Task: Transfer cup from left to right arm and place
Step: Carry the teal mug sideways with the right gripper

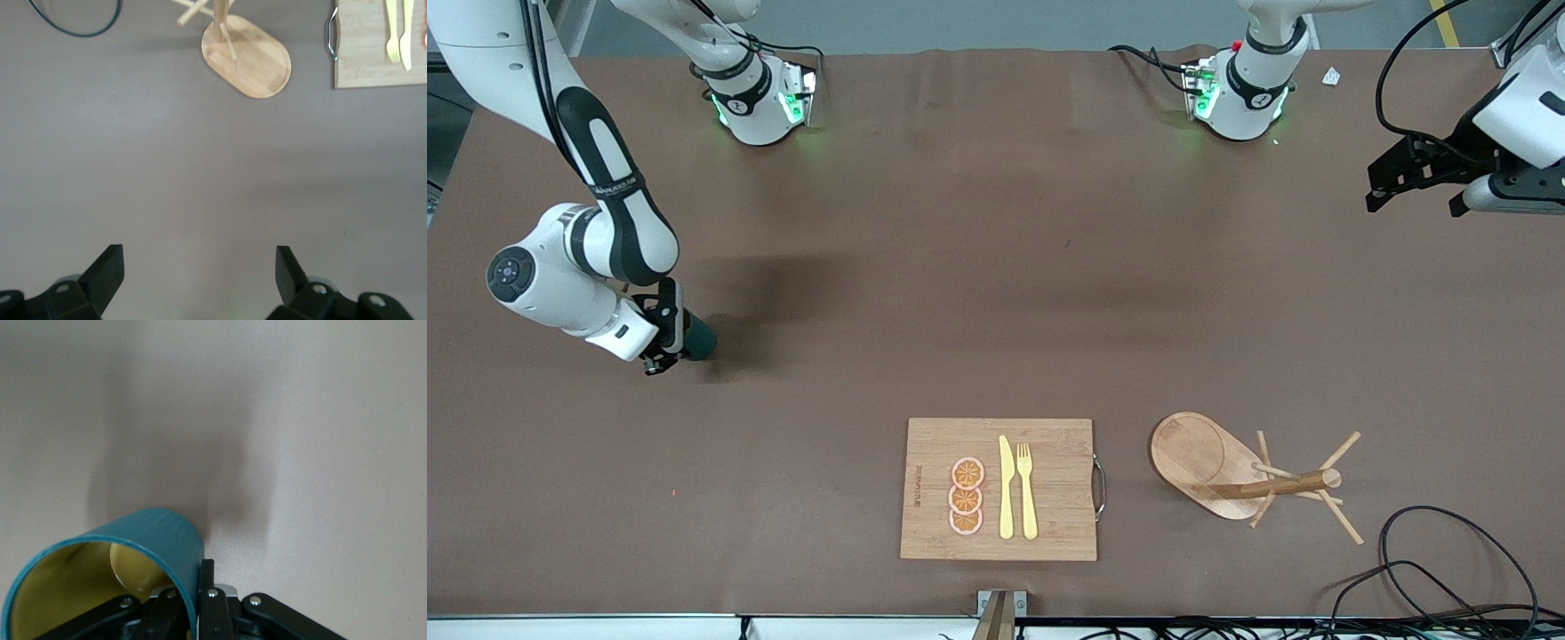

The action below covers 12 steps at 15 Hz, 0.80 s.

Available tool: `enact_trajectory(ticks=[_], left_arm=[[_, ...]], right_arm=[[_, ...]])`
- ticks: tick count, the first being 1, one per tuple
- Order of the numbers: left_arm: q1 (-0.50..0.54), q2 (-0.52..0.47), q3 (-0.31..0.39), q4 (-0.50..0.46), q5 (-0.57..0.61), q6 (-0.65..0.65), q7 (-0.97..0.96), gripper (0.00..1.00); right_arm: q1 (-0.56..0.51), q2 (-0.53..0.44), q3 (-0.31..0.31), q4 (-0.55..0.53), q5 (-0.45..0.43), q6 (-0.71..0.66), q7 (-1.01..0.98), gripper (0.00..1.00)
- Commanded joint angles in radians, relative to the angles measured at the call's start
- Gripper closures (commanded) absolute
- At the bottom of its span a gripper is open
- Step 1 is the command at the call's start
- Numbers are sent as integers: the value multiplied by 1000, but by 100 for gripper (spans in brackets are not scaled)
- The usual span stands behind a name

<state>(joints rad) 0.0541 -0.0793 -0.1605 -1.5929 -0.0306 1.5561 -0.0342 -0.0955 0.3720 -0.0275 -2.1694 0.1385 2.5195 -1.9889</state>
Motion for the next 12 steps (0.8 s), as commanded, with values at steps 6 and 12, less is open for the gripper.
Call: enact_trajectory(ticks=[6, 12], left_arm=[[-2, 67, -1, 88, 32, -5, -15, 0], [1, 73, 1, 88, 49, -5, -4, 0]], right_arm=[[-18, -21, 6, 124, 30, -239, 37, 0], [-29, -80, 1, 252, 29, -467, 446, 0]])
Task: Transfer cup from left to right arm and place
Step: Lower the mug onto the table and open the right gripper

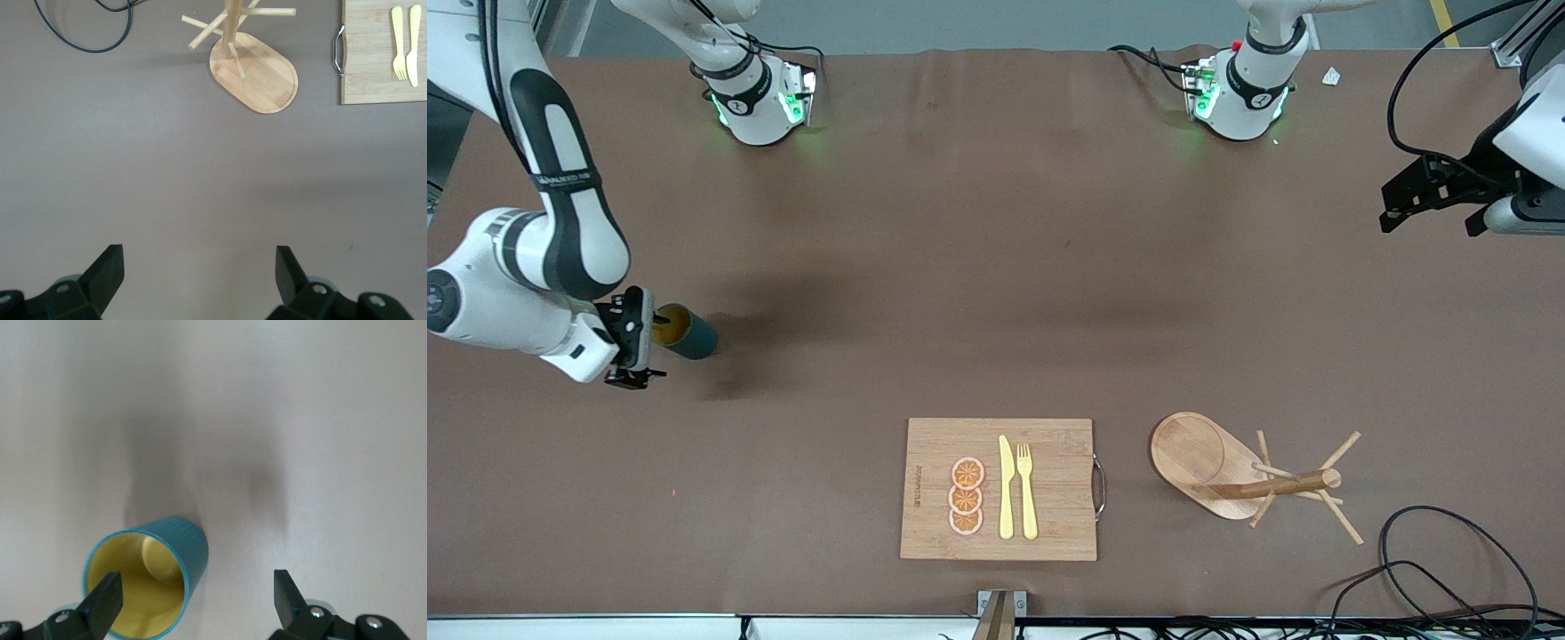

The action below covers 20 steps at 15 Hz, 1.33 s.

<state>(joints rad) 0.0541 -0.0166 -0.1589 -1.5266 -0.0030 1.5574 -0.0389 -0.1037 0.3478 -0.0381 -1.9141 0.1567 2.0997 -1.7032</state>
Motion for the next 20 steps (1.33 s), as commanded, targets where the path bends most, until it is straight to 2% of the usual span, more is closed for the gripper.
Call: enact_trajectory(ticks=[1, 3, 8, 10, 12, 15, 20], left_arm=[[6, 10, -1, 22, 26, -7, 2, 0], [9, 10, 1, 20, 32, -10, -1, 0], [1, 4, -8, 14, 49, -22, -42, 0], [1, 1, -10, 9, 49, -29, -41, 0], [1, 1, -16, 12, 49, -39, -26, 0], [1, -3, -22, 16, 49, -65, -22, 0], [7, -5, -27, 20, 49, -65, -15, 0]], right_arm=[[-13, -76, 14, -3, 11, -61, 271, 0], [7, -110, 18, -2, 9, -63, 442, 0], [50, -124, 20, 61, 1, -72, 723, 0], [55, -125, 18, 98, 0, -134, 863, 0], [55, -127, 17, 136, -18, -208, 1087, 0], [73, -124, 21, 234, -112, -329, 1334, 0], [76, -164, 18, 302, -131, -454, 1574, 0]])
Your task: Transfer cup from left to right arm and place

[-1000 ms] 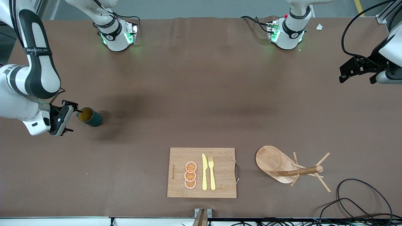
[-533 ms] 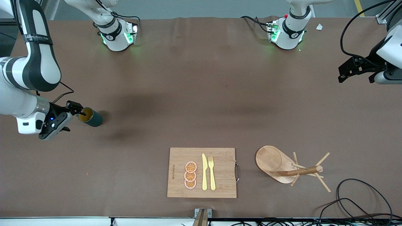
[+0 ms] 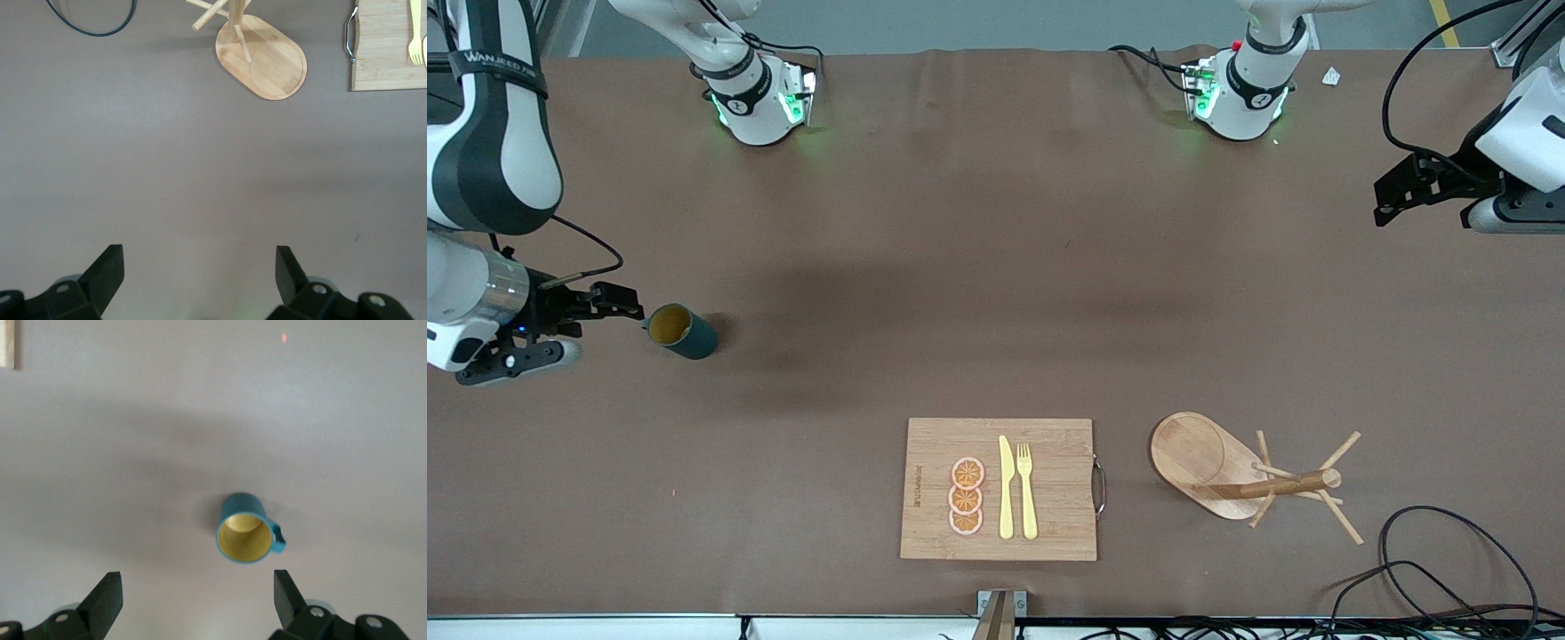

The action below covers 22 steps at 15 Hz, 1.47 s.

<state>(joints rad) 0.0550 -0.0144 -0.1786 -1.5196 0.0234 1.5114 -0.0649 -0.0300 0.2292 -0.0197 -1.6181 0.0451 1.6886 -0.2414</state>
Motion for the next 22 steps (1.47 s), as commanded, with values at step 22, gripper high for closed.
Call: enact_trajectory(ticks=[22], left_arm=[[9, 1, 1, 18, -39, -30, 10, 0]], right_arm=[[39, -111, 1, 187, -21, -300, 375, 0]])
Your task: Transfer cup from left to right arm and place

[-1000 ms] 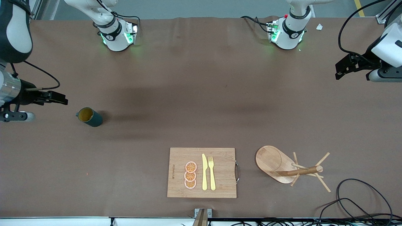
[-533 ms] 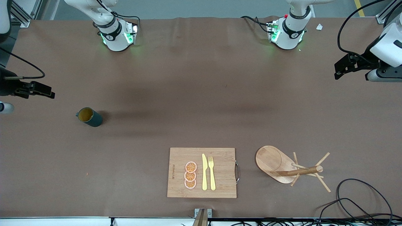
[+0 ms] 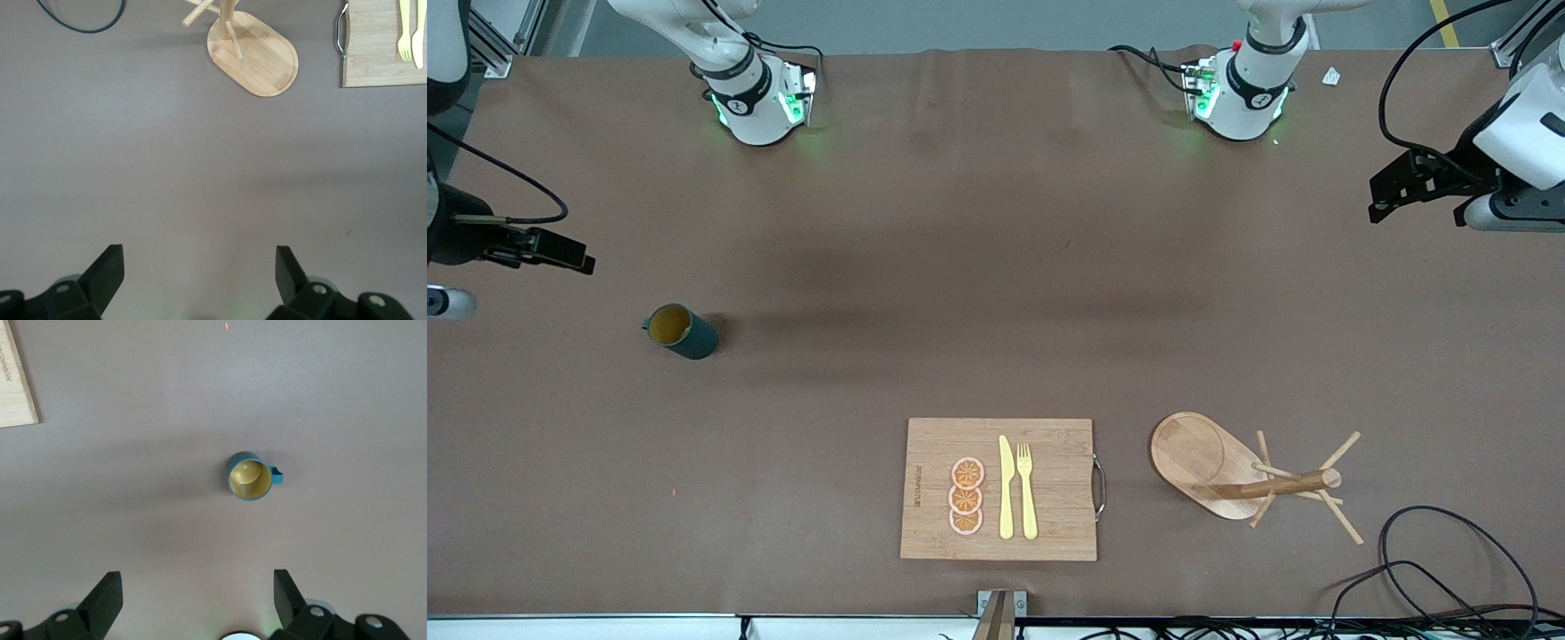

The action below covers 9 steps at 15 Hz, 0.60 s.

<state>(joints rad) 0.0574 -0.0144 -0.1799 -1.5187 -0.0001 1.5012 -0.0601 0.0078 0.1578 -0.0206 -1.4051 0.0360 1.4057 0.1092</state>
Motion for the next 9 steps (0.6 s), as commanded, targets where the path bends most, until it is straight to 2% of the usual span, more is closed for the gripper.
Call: enact_trajectory(ticks=[1, 7, 9], left_arm=[[9, 1, 3, 17, -14, -19, 8, 0], [7, 1, 5, 17, 0, -21, 9, 0], [7, 1, 5, 17, 2, -21, 11, 0]], right_arm=[[1, -64, 2, -46, -11, -11, 23, 0], [-14, -135, -2, -89, -11, -2, -34, 0], [-17, -174, -4, -133, -11, 15, -34, 0]])
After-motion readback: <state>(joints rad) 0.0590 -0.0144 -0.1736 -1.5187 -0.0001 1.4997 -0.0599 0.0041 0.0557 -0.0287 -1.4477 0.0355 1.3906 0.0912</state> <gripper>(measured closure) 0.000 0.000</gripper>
